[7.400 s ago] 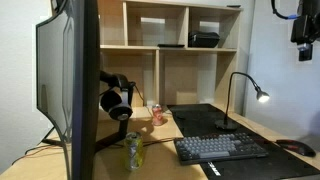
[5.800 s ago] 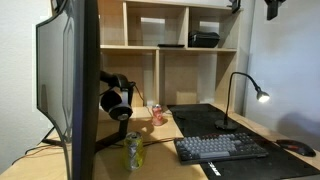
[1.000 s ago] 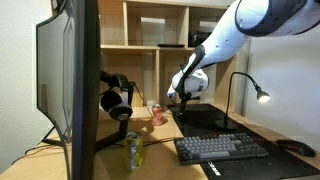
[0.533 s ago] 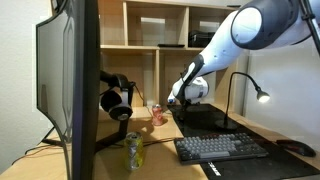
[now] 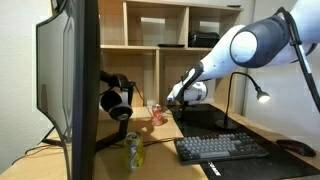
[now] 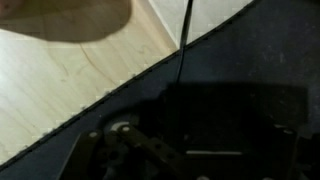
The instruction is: Turn off the desk lamp
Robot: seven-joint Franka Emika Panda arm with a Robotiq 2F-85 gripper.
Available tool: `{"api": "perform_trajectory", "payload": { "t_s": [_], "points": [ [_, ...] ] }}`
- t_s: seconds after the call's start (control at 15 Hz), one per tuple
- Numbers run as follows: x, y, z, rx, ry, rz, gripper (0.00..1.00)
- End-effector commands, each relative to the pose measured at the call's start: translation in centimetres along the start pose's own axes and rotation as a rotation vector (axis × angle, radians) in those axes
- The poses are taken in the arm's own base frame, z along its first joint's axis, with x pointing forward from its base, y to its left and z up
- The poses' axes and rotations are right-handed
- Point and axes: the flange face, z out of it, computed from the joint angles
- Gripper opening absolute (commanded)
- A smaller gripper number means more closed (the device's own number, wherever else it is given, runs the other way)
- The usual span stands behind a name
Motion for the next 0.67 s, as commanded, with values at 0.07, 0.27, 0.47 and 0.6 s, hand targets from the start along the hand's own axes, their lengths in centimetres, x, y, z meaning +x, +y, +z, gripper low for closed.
{"api": "perform_trajectory", "payload": {
  "t_s": [0.07, 0.27, 0.47, 0.6],
  "points": [
    [0.58, -0.81, 1.48, -0.049, -0.032, 0.051, 0.87],
    [0.1, -1.01, 1.36, -0.084, -0.064, 0.064, 0.6],
    [-0.11, -1.17, 1.38, -0.091, -0.066, 0.071, 0.39],
    [0.13, -1.5, 1.44, -0.087, -0.06, 0.072, 0.26]
  ]
}}
